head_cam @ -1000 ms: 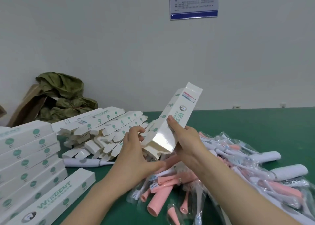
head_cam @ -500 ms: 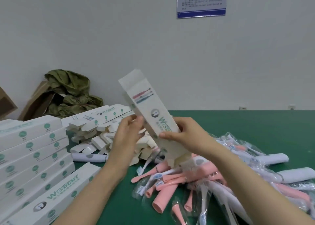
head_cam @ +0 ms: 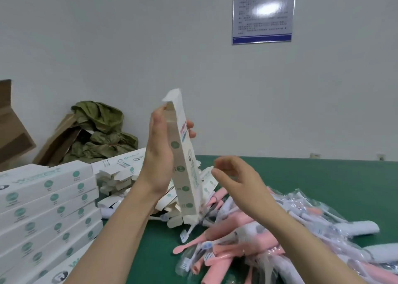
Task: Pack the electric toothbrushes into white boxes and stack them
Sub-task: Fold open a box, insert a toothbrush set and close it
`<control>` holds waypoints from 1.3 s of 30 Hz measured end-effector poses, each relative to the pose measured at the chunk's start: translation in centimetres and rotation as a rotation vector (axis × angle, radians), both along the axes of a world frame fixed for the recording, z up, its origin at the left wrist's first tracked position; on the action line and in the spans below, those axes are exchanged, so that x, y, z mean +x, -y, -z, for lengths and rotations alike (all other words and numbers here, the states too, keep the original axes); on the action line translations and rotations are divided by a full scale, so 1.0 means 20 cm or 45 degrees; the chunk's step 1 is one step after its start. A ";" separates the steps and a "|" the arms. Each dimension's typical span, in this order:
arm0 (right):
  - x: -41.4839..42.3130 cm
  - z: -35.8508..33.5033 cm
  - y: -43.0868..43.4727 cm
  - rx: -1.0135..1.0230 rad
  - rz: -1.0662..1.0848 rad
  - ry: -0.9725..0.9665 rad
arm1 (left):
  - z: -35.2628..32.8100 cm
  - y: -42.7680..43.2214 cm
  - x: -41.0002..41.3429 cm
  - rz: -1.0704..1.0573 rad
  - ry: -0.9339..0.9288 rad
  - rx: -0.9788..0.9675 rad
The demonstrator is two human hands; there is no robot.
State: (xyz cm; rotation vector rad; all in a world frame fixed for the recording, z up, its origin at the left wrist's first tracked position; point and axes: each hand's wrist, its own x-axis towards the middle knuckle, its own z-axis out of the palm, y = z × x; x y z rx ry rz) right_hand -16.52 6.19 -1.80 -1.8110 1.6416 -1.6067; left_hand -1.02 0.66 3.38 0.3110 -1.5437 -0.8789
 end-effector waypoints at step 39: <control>0.18 0.12 -0.01 -0.265 0.075 -0.208 | 0.39 -0.04 -0.13 -0.550 0.344 -0.408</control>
